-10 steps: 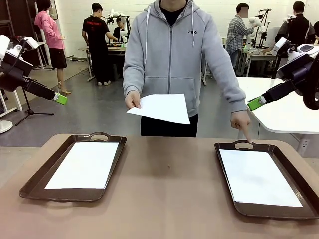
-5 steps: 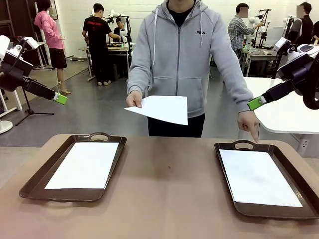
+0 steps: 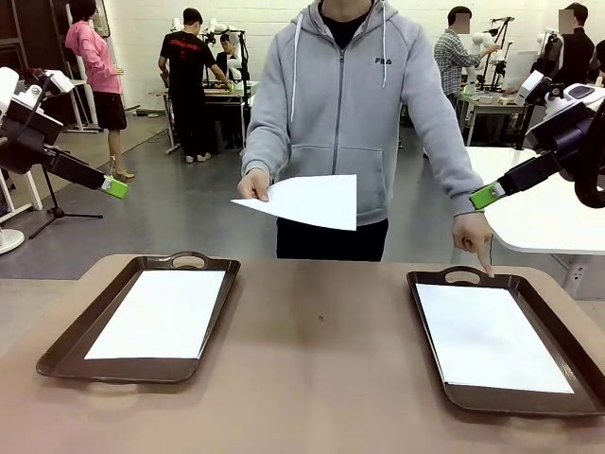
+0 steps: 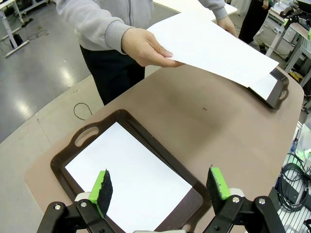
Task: Sort the A4 documents.
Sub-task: Receive the A4 Paper.
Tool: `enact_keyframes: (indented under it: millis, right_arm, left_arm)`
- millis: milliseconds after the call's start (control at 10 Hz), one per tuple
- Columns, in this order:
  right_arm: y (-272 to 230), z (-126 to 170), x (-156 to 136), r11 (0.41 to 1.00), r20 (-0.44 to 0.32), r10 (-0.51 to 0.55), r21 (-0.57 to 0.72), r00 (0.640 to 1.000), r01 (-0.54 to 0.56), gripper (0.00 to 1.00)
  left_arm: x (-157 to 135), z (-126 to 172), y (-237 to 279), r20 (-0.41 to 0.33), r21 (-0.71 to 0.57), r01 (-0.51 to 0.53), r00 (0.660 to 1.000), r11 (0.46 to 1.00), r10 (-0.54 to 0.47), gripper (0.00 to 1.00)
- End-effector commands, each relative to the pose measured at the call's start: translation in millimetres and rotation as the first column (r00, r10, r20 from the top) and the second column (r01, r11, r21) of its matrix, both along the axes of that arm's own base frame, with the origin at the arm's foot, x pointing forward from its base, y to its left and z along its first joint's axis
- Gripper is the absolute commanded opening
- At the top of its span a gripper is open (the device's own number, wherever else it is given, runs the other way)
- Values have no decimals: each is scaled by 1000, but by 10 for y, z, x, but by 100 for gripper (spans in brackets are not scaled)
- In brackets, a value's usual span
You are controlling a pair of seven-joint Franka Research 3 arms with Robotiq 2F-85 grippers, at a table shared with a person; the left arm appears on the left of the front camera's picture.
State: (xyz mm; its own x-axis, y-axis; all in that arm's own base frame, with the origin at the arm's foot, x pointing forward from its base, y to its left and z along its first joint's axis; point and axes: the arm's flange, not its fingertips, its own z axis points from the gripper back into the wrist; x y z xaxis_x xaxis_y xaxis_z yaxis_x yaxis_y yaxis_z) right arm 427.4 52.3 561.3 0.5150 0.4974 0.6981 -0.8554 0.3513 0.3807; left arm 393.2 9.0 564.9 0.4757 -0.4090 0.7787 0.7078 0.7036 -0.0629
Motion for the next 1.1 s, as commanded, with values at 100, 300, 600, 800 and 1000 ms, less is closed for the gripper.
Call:
enact_keyframes:
  millis: [100, 300, 600, 800, 1000]
  right_arm:
    - [7, 0, 8, 1000, 6, 8, 9, 1000, -8, 99]
    - [7, 0, 8, 1000, 6, 8, 9, 1000, -8, 99]
    - [7, 0, 8, 1000, 6, 8, 9, 1000, -8, 99]
    - [7, 0, 8, 1000, 6, 8, 9, 1000, -8, 99]
    - [114, -65, 134, 995, -69, -1, 103, 998, 8, 99]
  left_arm:
    - [3, -9, -1, 11, 3, -9, 1000, 1000, 9, 100]
    - [3, -9, -1, 11, 3, -9, 1000, 1000, 9, 100]
    - [3, -9, -1, 11, 3, -9, 1000, 1000, 9, 100]
    - [3, -9, -1, 11, 3, -9, 1000, 1000, 9, 100]
    - [3, -9, -1, 11, 3, -9, 1000, 1000, 9, 100]
